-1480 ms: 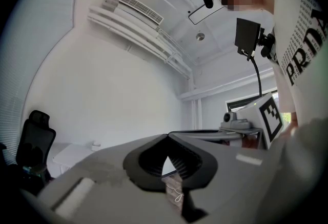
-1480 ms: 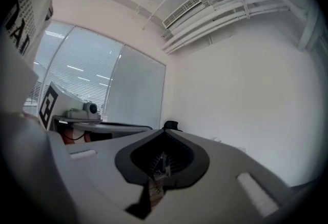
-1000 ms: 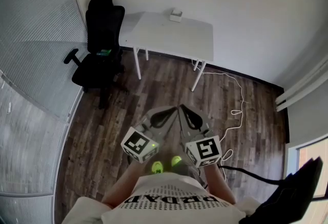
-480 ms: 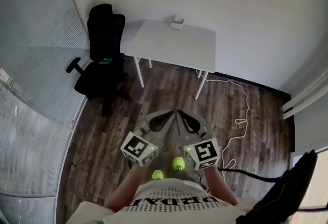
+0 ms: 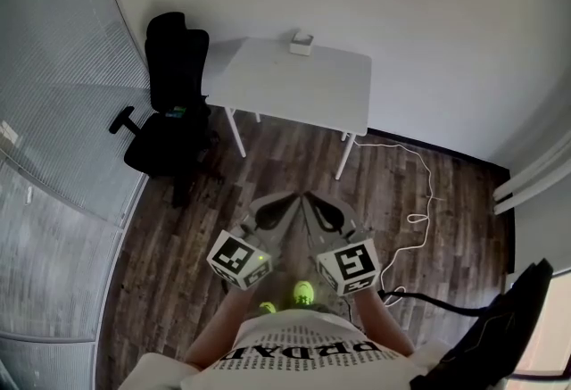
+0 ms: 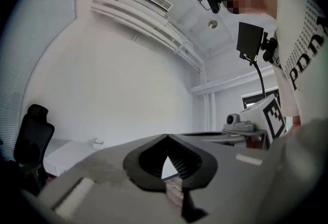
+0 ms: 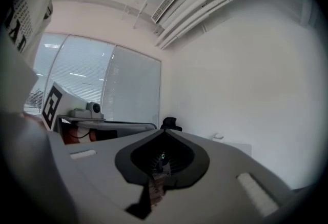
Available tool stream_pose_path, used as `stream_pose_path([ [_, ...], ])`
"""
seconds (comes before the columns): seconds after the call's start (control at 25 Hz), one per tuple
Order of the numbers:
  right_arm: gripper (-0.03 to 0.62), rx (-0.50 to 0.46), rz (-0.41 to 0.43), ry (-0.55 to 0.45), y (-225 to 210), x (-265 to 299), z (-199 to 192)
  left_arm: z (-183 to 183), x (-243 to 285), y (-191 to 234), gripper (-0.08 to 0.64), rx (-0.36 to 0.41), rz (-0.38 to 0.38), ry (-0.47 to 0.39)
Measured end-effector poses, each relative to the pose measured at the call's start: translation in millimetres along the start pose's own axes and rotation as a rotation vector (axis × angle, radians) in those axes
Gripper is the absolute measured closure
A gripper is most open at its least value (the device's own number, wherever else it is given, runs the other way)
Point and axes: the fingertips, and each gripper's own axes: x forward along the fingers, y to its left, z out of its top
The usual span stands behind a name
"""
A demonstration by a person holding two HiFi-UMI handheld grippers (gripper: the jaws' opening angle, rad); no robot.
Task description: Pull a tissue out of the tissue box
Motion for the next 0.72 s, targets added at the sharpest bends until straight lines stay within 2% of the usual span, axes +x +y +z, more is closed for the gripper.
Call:
stream_pose_path([
  [0.36,0.584,0.012,0.035,-0.018,-40.4,7.3,-2.4,-5.0,39.9,6.4,0.569,0.013,0.038,0.011],
  [0.72,0.584,0.058,0.060,-0.034,-61.2,28.3,-2.3,-8.1,61.1,27.9,0.569,0.012,0.060,0.025],
])
